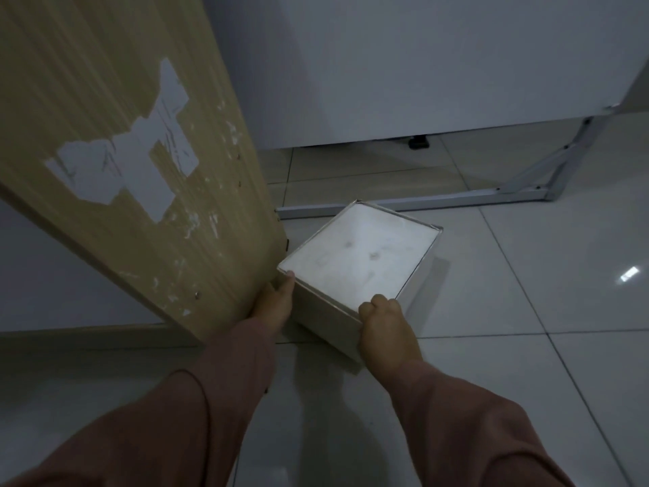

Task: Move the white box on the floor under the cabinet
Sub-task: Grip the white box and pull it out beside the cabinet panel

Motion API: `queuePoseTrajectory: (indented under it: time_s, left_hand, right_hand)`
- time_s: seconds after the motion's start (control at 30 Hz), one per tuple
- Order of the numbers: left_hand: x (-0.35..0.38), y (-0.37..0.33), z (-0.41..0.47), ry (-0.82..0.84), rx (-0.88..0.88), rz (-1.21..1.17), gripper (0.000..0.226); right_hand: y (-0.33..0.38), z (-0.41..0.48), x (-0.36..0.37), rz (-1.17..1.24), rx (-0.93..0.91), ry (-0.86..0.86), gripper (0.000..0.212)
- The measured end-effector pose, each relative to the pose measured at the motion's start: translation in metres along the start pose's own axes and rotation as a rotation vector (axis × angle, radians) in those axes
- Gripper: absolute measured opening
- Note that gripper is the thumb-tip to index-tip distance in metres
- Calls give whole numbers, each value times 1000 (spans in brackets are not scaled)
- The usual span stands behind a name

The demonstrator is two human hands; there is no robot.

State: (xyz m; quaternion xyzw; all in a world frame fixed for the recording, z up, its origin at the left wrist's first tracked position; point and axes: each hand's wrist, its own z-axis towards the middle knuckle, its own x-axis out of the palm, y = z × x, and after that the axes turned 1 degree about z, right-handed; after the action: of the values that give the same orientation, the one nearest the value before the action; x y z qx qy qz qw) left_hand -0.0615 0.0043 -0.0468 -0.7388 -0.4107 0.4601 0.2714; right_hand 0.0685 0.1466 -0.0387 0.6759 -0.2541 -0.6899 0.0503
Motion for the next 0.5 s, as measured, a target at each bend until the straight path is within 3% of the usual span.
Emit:
queuePoseTrajectory:
  time_s: [0.23, 0.37, 0.5]
  left_hand:
    - [-13, -2, 10, 155, -232, -512, 99]
    - [-9, 1, 2, 286, -345, -523, 117]
    - [-4, -2, 1, 286, -349, -648, 108]
  right_hand:
    - [-3, -8, -25, 116, 20, -126, 8]
    - [-6, -10, -37, 199, 24, -162, 11]
    - [-12, -16, -34, 190, 25, -159, 11]
